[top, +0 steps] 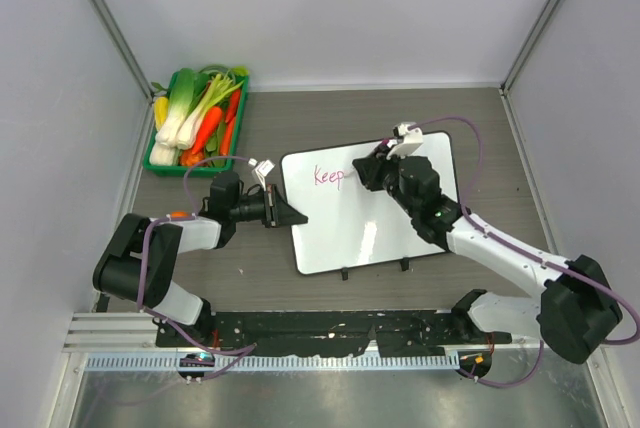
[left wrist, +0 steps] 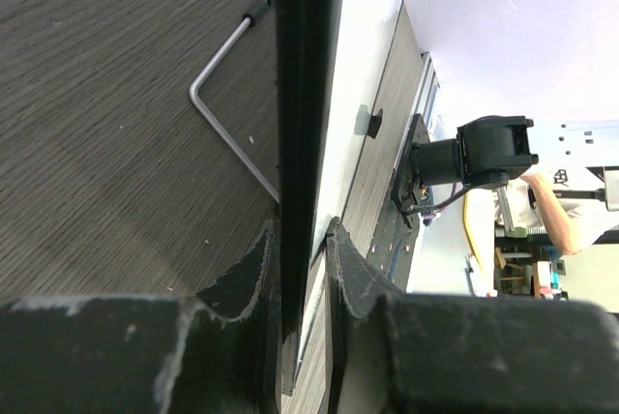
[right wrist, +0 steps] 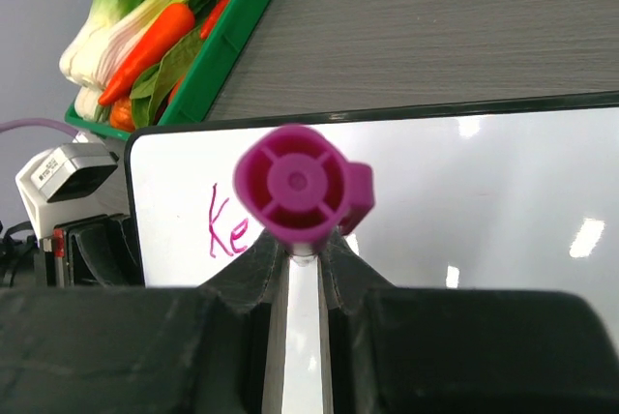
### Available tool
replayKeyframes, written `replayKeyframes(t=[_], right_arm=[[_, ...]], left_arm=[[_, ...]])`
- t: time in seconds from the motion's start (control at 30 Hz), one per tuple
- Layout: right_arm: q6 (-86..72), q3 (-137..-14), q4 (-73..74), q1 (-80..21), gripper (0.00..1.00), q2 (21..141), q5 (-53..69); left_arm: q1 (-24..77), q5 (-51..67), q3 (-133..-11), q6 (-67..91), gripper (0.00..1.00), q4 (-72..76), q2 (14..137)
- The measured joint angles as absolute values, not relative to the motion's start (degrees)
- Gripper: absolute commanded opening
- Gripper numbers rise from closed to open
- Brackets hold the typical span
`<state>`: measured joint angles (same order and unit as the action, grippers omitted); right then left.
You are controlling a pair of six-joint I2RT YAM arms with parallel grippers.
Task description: Write a sentence on the whiteboard
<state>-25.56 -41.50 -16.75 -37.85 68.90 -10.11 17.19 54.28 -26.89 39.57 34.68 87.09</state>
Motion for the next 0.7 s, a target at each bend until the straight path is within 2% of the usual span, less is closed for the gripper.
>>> replayKeyframes(t=[0.33,0.7], right_arm=[[-28.47,-38.39,-16.27,-28.05,0.01,56.97,-4.99],[-27.49,-38.35,-11.31,-26.02,0.01,55.31,-2.46]], left_arm=[[17.3,54.24,-26.89,39.46,0.0,34.65,86.94],[17.3,54.24,-26.89,39.31,0.0,34.65,86.94]])
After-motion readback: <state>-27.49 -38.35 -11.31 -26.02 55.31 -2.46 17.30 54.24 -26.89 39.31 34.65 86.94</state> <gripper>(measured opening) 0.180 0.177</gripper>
